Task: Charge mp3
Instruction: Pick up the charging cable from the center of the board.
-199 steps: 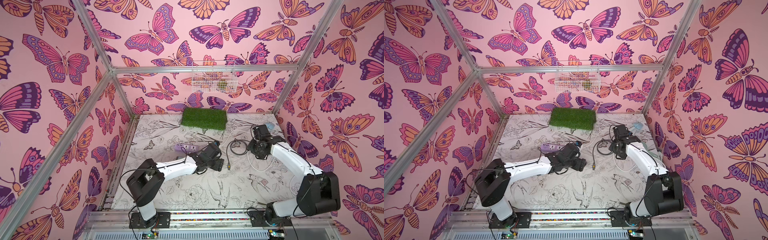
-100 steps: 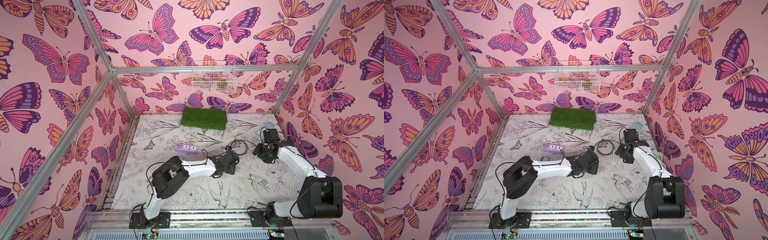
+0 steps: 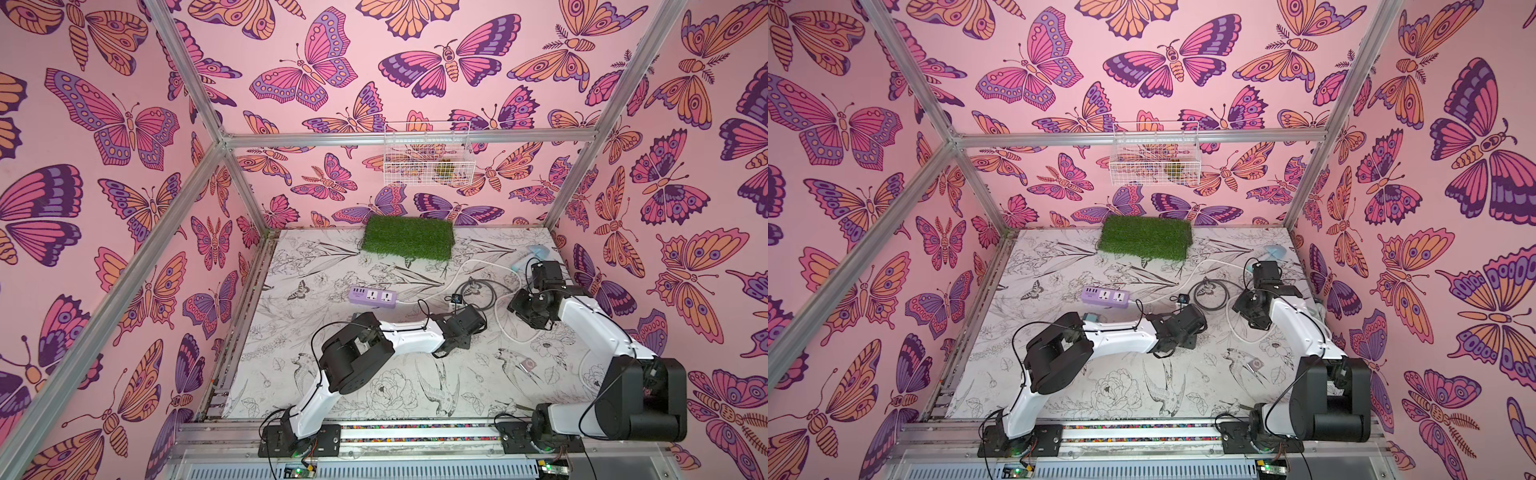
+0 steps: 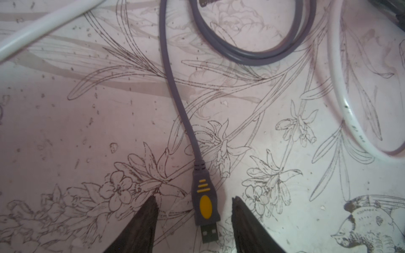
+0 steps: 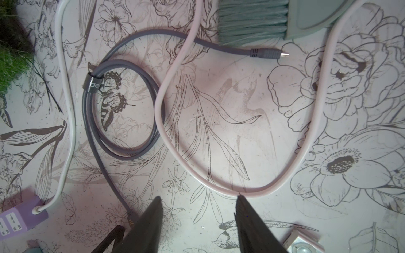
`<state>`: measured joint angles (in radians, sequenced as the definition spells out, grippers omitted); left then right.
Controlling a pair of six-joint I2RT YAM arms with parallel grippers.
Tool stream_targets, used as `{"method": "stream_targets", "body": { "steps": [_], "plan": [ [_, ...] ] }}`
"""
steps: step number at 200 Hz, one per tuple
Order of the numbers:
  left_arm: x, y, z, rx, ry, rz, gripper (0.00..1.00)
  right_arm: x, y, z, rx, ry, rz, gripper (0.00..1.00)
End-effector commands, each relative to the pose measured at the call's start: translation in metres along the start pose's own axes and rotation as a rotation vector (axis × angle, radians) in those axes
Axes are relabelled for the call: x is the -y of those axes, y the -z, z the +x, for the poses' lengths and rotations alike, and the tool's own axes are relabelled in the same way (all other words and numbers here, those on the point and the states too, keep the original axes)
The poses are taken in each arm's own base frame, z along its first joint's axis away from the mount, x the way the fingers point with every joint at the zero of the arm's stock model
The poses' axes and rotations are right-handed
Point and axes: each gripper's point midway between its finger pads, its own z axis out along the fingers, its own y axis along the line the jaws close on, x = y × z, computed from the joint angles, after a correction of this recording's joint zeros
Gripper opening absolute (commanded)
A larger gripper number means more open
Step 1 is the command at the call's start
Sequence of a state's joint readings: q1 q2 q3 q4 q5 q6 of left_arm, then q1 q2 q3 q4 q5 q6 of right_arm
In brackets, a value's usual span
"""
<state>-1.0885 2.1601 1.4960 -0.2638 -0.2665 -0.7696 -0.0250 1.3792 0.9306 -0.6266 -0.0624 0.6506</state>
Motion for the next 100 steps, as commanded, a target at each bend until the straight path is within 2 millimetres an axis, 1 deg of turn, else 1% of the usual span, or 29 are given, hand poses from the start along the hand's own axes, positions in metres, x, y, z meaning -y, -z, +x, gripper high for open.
{"method": "stream_targets", "body": {
  "steps": [1, 30, 58, 83, 100],
  "plan": [
    [-0.010, -0.012, 0.016, -0.048, 0.000, -0.053, 0.54, 0.000, 0.000, 0.002, -0.009, -0.010, -0.014, 0.55],
    [-0.011, -0.013, 0.022, -0.063, -0.010, -0.059, 0.45, 0.001, -0.002, 0.003, -0.014, -0.014, -0.013, 0.55],
    [-0.012, -0.013, 0.026, -0.075, -0.020, -0.060, 0.43, 0.001, -0.005, 0.002, -0.020, -0.021, -0.015, 0.55],
    [-0.008, -0.012, 0.028, -0.081, -0.044, -0.050, 0.41, 0.001, -0.006, 0.002, -0.025, -0.027, -0.017, 0.55],
    [-0.008, -0.010, 0.030, -0.091, -0.058, -0.048, 0.41, 0.002, -0.006, 0.001, -0.024, -0.033, -0.016, 0.55]
  ]
}}
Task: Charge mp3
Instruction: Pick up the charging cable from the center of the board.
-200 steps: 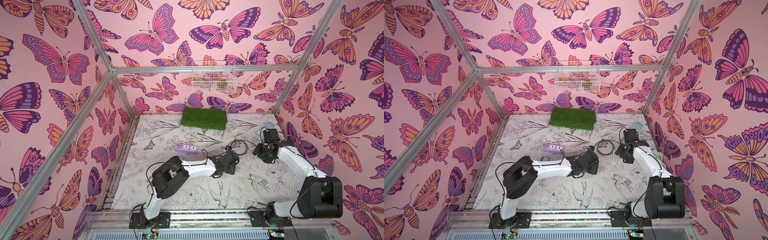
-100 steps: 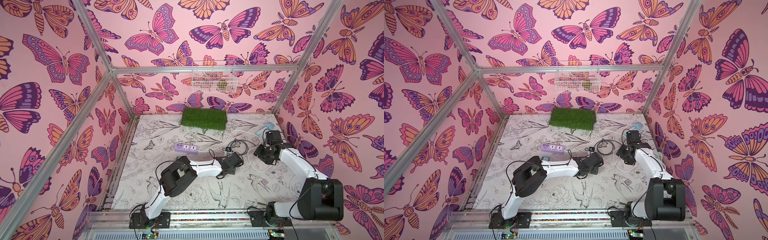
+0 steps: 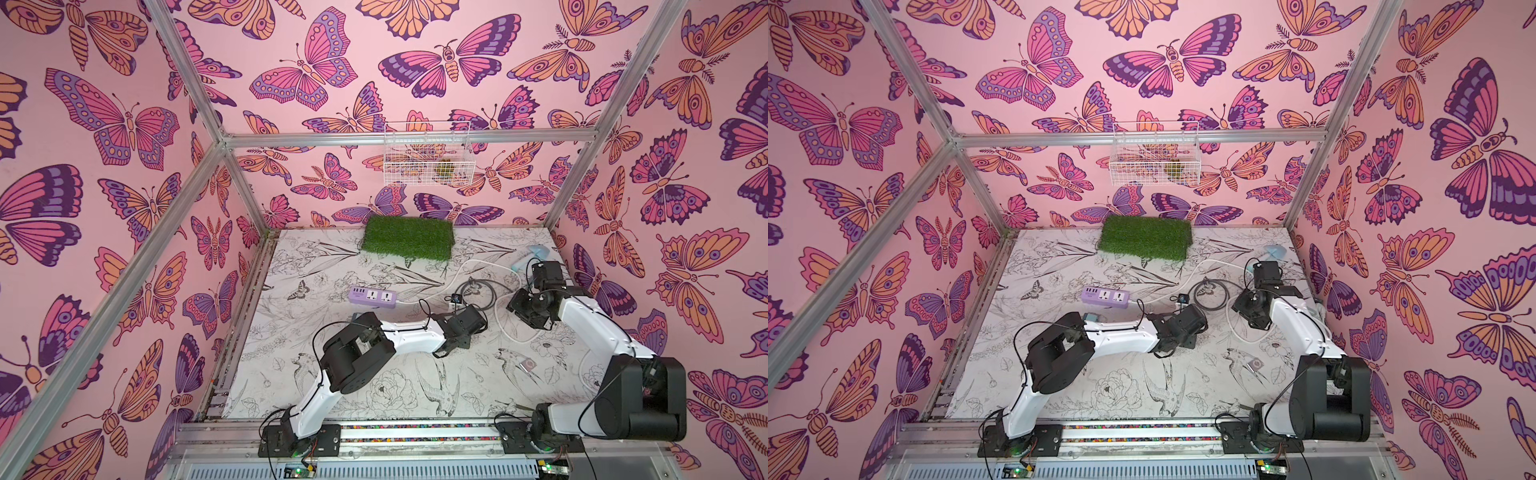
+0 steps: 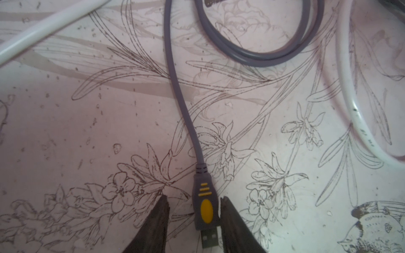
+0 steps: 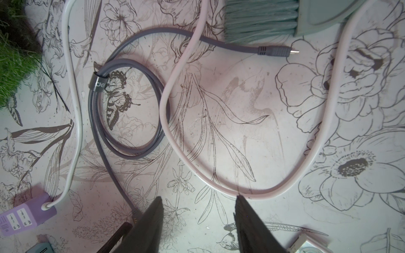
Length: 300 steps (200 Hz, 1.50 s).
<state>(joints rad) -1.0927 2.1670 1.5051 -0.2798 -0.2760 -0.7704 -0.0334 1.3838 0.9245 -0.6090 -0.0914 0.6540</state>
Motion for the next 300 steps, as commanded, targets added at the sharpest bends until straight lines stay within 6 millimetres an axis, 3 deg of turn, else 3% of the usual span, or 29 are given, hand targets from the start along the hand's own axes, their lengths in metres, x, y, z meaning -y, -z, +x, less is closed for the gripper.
{"method": "stream_targets", "body": {
  "steps": [1, 68, 98, 181, 218, 261, 300],
  "plan": [
    [-0.006, -0.009, 0.028, -0.088, -0.053, -0.035, 0.41, 0.004, -0.004, 0.001, -0.014, -0.022, 0.008, 0.55],
    [-0.010, -0.008, 0.041, -0.124, -0.083, -0.064, 0.44, 0.003, -0.007, 0.002, -0.026, -0.029, 0.003, 0.55],
    [-0.011, -0.014, 0.046, -0.147, -0.081, -0.084, 0.37, 0.003, -0.007, 0.002, -0.026, -0.029, 0.000, 0.55],
    [-0.017, -0.025, 0.066, -0.227, -0.092, -0.141, 0.33, 0.002, -0.004, 0.003, -0.023, -0.034, -0.018, 0.55],
    [-0.022, -0.027, 0.072, -0.252, -0.103, -0.156, 0.26, 0.004, -0.001, 0.000, -0.008, -0.041, -0.020, 0.55],
    [-0.021, -0.017, 0.062, -0.227, -0.186, -0.146, 0.19, 0.002, -0.003, -0.001, -0.004, -0.014, -0.029, 0.55],
    [-0.033, 0.007, 0.038, -0.205, -0.288, -0.111, 0.16, -0.010, -0.011, -0.002, -0.028, 0.030, -0.088, 0.55]
  ]
}}
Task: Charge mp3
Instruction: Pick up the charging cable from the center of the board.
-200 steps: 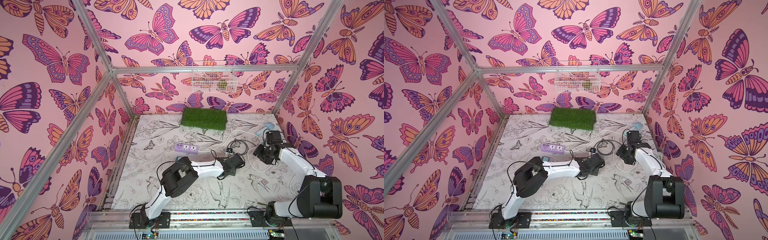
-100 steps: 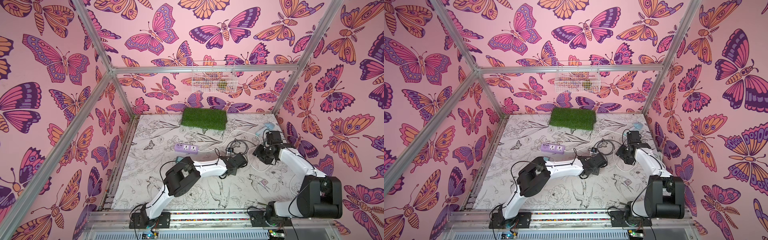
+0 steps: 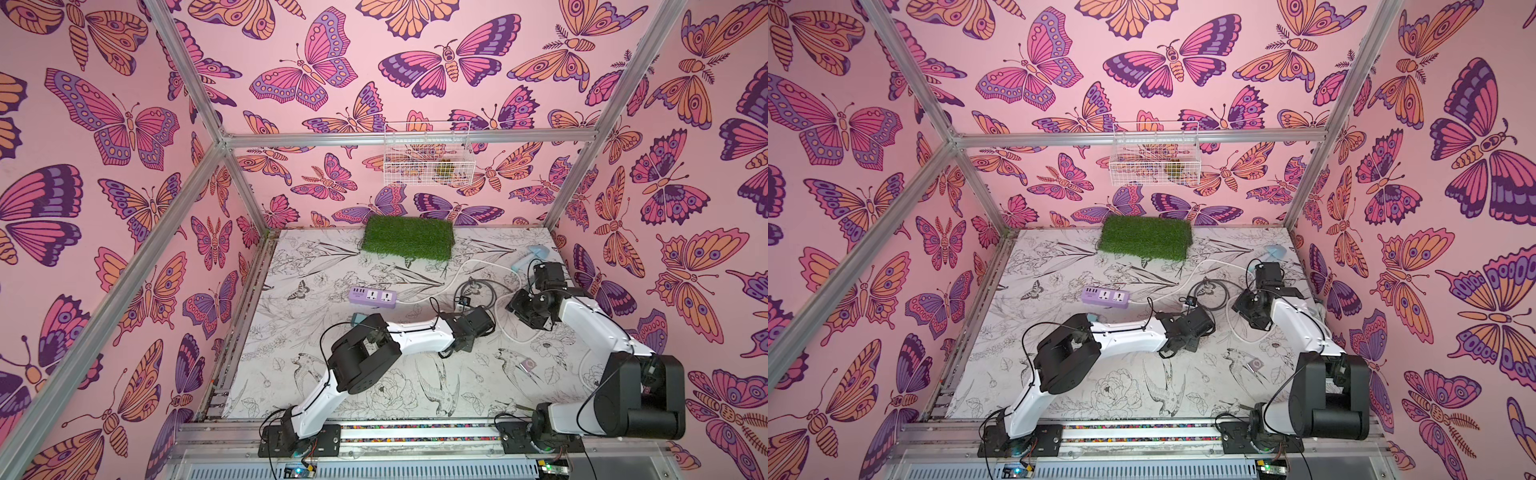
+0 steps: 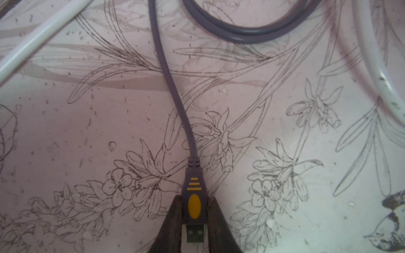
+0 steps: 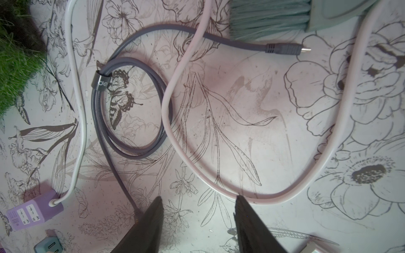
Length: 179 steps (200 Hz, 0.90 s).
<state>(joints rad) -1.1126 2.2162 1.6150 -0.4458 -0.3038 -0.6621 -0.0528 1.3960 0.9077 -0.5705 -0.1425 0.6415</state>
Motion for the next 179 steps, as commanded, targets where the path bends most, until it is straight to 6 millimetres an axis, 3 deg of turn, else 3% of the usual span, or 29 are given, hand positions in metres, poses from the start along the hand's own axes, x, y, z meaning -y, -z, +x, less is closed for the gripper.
{"method": "stream_targets", "body": {
  "steps": [1, 54, 72, 100, 119, 137, 153, 179],
  "plan": [
    [-0.028, 0.002, 0.034, -0.140, -0.140, -0.025, 0.15, -0.008, -0.006, -0.002, -0.013, 0.035, -0.049, 0.54],
    [-0.053, 0.043, 0.006, -0.132, -0.263, 0.185, 0.15, -0.051, -0.003, -0.008, 0.039, 0.163, -0.298, 0.55],
    [-0.060, 0.056, 0.001, -0.129, -0.294, 0.255, 0.15, -0.066, 0.004, -0.009, 0.084, 0.234, -0.390, 0.61],
    [-0.075, 0.072, -0.006, -0.138, -0.255, 0.379, 0.15, -0.091, 0.021, -0.009, 0.182, 0.412, -0.477, 0.57],
    [-0.082, 0.083, -0.014, -0.123, -0.246, 0.447, 0.13, -0.116, 0.035, 0.007, 0.214, 0.656, -0.566, 0.55],
    [-0.085, 0.091, -0.019, -0.109, -0.253, 0.503, 0.13, -0.137, 0.047, 0.043, 0.210, 0.979, -0.656, 0.52],
    [-0.086, 0.099, -0.026, -0.092, -0.257, 0.556, 0.13, -0.140, 0.049, 0.071, 0.237, 1.259, -0.684, 0.52],
    [-0.089, 0.111, -0.034, -0.058, -0.283, 0.624, 0.13, -0.141, 0.053, 0.091, 0.338, 1.445, -0.788, 0.49]
  ]
}}
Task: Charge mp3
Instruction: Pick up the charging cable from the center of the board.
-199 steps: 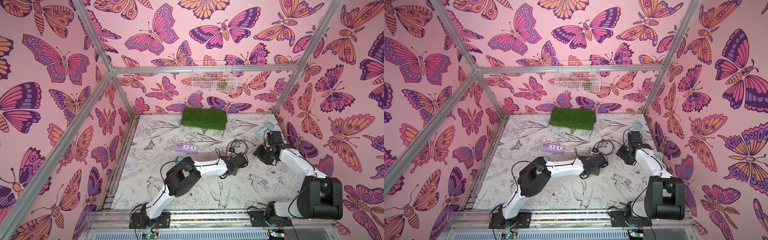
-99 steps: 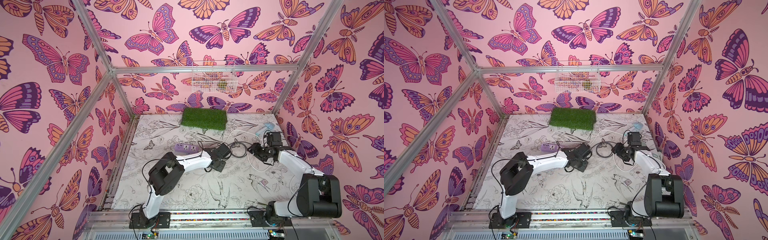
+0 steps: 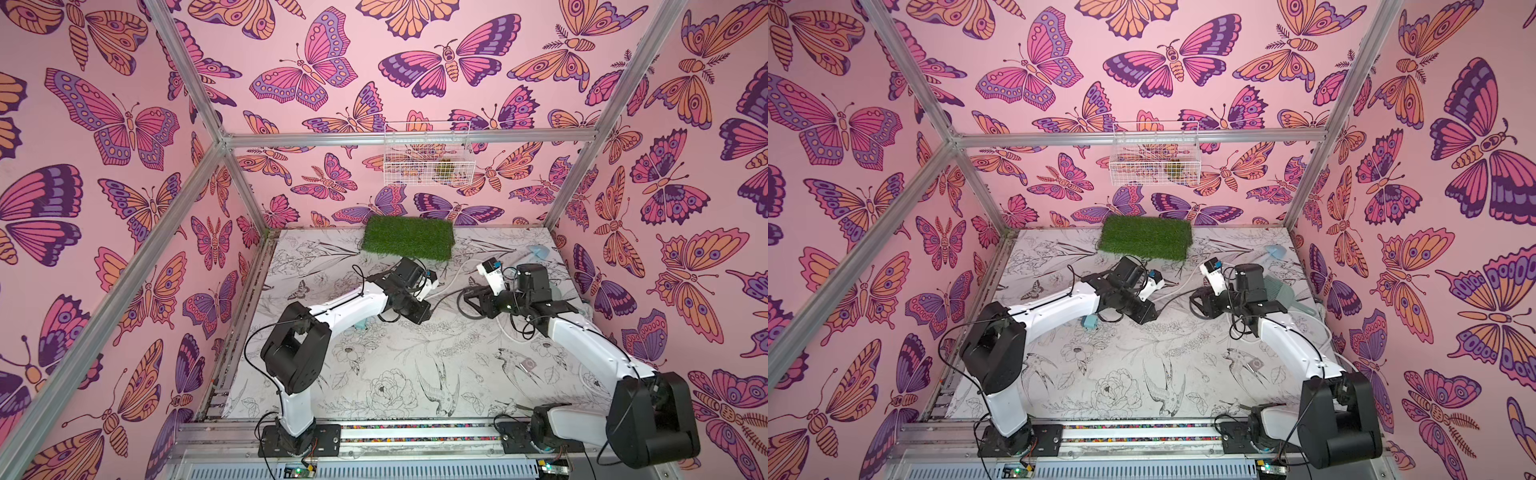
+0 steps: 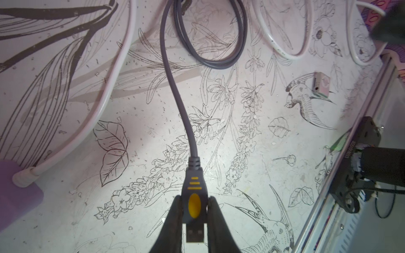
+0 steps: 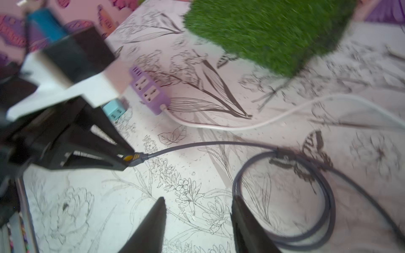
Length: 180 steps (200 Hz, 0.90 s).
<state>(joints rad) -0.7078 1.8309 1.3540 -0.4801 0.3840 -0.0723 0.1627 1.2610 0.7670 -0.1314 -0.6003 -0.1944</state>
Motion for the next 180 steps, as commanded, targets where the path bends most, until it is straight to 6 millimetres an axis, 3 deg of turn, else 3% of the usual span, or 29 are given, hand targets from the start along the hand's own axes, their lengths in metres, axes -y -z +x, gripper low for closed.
{"method": "stream_targets", "body": {
  "steps": [1, 37, 102, 147, 180],
  "plan": [
    [0.018, 0.019, 0.000, 0.019, -0.075, 0.127, 0.13, -0.025, 0.002, 0.004, 0.071, 0.344, -0.107, 0.49],
    [0.022, 0.031, -0.002, 0.034, -0.139, 0.175, 0.13, -0.039, 0.001, 0.000, 0.229, 0.524, -0.139, 0.42],
    [0.019, 0.037, 0.000, 0.019, -0.237, 0.185, 0.13, -0.068, -0.014, 0.011, 0.217, 0.908, -0.231, 0.36],
    [0.025, 0.046, -0.007, 0.021, -0.296, 0.203, 0.13, -0.086, -0.017, 0.012, 0.249, 1.078, -0.269, 0.35],
    [0.036, 0.050, -0.003, 0.015, -0.313, 0.265, 0.13, -0.094, -0.015, 0.002, 0.298, 1.109, -0.270, 0.33]
  ]
}}
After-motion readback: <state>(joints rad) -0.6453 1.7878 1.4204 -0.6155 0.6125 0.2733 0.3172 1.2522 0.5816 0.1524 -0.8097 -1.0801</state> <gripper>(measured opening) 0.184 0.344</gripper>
